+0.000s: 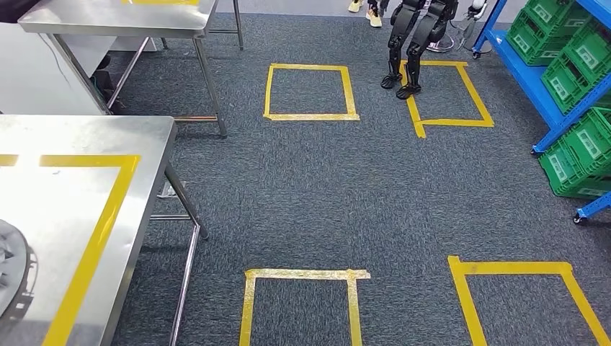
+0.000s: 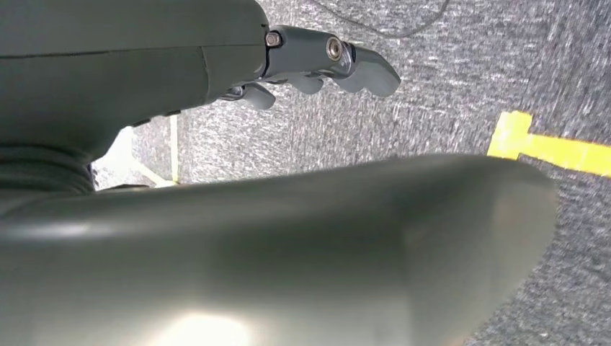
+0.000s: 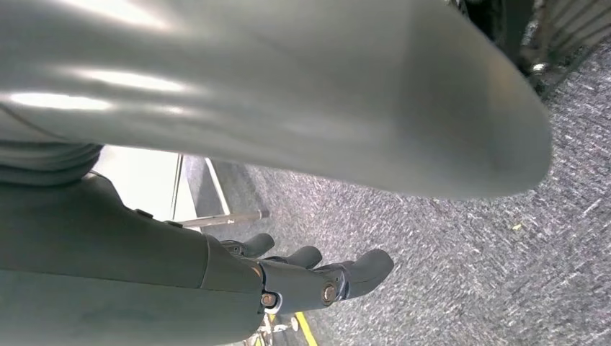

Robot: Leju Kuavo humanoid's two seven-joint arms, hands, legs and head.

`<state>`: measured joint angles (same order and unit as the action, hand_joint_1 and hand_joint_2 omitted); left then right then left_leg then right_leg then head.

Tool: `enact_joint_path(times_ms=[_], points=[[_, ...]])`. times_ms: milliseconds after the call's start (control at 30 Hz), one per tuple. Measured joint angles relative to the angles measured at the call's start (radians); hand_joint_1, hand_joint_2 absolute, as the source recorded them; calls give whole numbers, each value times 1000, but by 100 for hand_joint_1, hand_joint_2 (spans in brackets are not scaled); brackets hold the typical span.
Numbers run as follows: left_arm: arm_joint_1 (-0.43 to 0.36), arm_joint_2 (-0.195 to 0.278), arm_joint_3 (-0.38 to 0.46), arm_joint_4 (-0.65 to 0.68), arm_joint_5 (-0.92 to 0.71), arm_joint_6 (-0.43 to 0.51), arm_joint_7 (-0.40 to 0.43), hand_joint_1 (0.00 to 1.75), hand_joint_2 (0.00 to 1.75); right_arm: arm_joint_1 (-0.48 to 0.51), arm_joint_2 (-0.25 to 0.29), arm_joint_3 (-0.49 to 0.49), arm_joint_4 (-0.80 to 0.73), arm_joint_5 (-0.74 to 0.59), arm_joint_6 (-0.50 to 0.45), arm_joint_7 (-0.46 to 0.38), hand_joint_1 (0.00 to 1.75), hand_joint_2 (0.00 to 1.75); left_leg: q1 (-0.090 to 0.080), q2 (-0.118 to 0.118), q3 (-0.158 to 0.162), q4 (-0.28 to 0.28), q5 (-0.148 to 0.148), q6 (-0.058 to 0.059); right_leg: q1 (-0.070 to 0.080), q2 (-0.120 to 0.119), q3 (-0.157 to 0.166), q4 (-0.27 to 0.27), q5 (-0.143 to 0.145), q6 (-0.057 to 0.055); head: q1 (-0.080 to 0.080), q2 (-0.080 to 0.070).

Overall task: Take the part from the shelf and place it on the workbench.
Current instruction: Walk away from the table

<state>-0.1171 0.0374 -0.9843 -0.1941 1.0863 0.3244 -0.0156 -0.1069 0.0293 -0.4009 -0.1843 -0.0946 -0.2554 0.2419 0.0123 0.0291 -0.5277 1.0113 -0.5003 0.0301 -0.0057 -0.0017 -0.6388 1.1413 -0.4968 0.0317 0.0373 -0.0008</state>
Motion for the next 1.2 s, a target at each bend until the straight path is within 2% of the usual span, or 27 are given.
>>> enact_joint_path(times_ms=[67, 100, 167, 233, 300, 367, 400, 433, 467, 533, 567, 600, 667, 733, 800, 867, 900, 933, 967, 1033, 1067, 1100, 1200], points=[[0, -2, -1, 0, 2, -6, 4, 0, 0, -3, -1, 0, 0, 0, 1, -3, 0, 0, -2, 7, 0, 0, -3, -7, 8, -15, 52, -104, 26, -12, 4, 0], [0, -2, -1, 0, 4, -10, 4, 0, 0, -5, -2, 0, 0, 0, 2, -4, 0, 0, -2, 11, 0, 0, -4, -12, 13, -18, 58, -123, 25, -17, 4, 0], [-1, -4, -1, -1, 8, -18, 5, 0, 0, -5, -3, 0, 0, 0, 4, -5, 0, 0, -1, 19, 4, -6, -4, -24, 17, -9, 61, -131, 26, -25, 3, 0], [-1, -4, -1, -1, 11, -23, 5, 0, 0, -2, -4, 0, 0, 0, 4, -5, 0, 0, 0, 16, 6, -6, -11, -33, 14, -3, 79, -149, 35, -33, 3, 0], [-1, -3, -1, -1, 13, -27, 5, 0, 0, 0, -4, 0, 0, 1, 5, -5, 0, 0, 1, -4, -30, 68, -57, -38, 10, 2, 94, -164, 42, -40, -8, 0], [0, -2, -1, -1, 16, -33, 6, 0, 0, 1, -3, 1, 0, 1, 6, -5, 0, 0, 1, -20, -97, 203, -115, -41, 12, 9, 94, -164, 42, -46, -22, 0], [1, -2, -1, -1, 18, -37, 6, 0, 0, 0, -3, 1, 0, 1, 6, -5, 0, 0, 1, -22, -120, 245, -122, -41, 13, 13, 93, -164, 42, -48, -25, 0], [2, -2, -1, -1, 18, -39, 6, 0, 0, 0, -3, 1, 0, 1, 7, -5, 0, 0, 1, -23, -128, 254, -111, -41, 14, 18, 94, -163, 41, -48, -27, 0], [3, -2, -1, -1, 18, -42, 5, 0, 0, 1, -2, 2, 0, 1, 7, -5, 0, 0, 2, -24, -117, 221, -82, -40, 14, 24, 94, -161, 40, -47, -30, 0], [2, -1, -1, -1, 18, -44, 5, 0, 0, 1, -2, 3, 0, 1, 7, -6, 0, 0, 2, -33, -61, 95, -17, -37, 14, 34, 94, -153, 35, -41, -36, 0], [1, 0, -1, -1, 18, -45, 5, 0, 0, 0, -2, 4, 0, 1, 7, -6, 0, 0, 2, -39, -36, 41, 2, -34, 15, 38, 92, -147, 32, -37, -39, 0], [0, 0, -1, -1, 18, -46, 5, 0, 0, -1, -2, 5, 0, 1, 7, -6, 0, 0, 1, -44, -20, 8, 8, -30, 15, 41, 89, -142, 29, -32, -40, 0], [-1, 0, -1, -1, 18, -46, 5, 0, 0, -1, -2, 6, 0, 1, 7, -6, 0, 0, -2, -45, -8, -6, 6, -20, 13, 45, 80, -138, 27, -21, -38, 0], [-1, -1, -1, -1, 18, -46, 5, 0, 0, -1, -2, 6, 0, 1, 6, -6, 0, 0, -1, -38, -1, -11, 10, -8, 10, 40, 68, -120, 16, -10, -34, 0], [0, -1, -1, -1, 18, -46, 5, 0, 0, -2, -3, 7, 0, 1, 6, -6, 0, 0, 2, -31, 1, -15, 14, 0, 7, 26, 30, -38, -32, 0, -24, 0], [0, 1, -1, 0, 18, -46, 5, 0, 0, -2, -2, 8, 1, 1, 6, -6, 0, 0, 0, -24, 0, -14, 13, 3, 2, 17, -34, 96, -93, 7, -13, 0], [0, 1, -1, 0, 18, -46, 5, 0, 0, -1, -2, 8, 1, 1, 6, -6, 0, 0, -1, -20, 0, -14, 12, 4, 1, 15, -58, 143, -106, 9, -11, 0], [0, 1, -1, 0, 18, -46, 5, 0, 0, -1, -2, 8, 1, 1, 6, -6, 0, 0, -1, -16, 0, -14, 11, 4, 0, 13, -66, 155, -100, 10, -9, 0], [0, 1, -1, 0, 18, -46, 5, 0, 0, -1, -2, 8, 1, 1, 6, -6, 0, 0, -1, -13, 1, -14, 10, 3, 0, 11, -54, 127, -76, 8, -6, 0], [-1, 1, -1, 0, 18, -46, 5, 0, 0, -1, -3, 8, 1, 1, 6, -6, 0, 0, -2, -8, 5, -14, 8, 0, 2, 1, 12, -14, -9, 1, 1, 0], [-1, 0, -1, 0, 18, -46, 5, 0, 0, -2, -3, 8, 1, 1, 6, -6, 0, 0, -4, -6, 7, -13, 5, -3, 4, -5, 42, -77, 13, -5, 4, 0], [-1, 0, -1, 0, 18, -46, 5, 0, 0, -3, -3, 8, 1, 1, 6, -6, 0, 0, -5, -3, 7, -13, 4, -7, 7, -10, 63, -118, 24, -10, 5, 0], [-1, 0, -1, 0, 18, -47, 5, 0, 0, -4, -3, 8, 1, 1, 6, -6, 0, 0, -5, 3, 8, -15, 2, -24, 11, -4, 75, -140, 29, -26, 3, 0]])
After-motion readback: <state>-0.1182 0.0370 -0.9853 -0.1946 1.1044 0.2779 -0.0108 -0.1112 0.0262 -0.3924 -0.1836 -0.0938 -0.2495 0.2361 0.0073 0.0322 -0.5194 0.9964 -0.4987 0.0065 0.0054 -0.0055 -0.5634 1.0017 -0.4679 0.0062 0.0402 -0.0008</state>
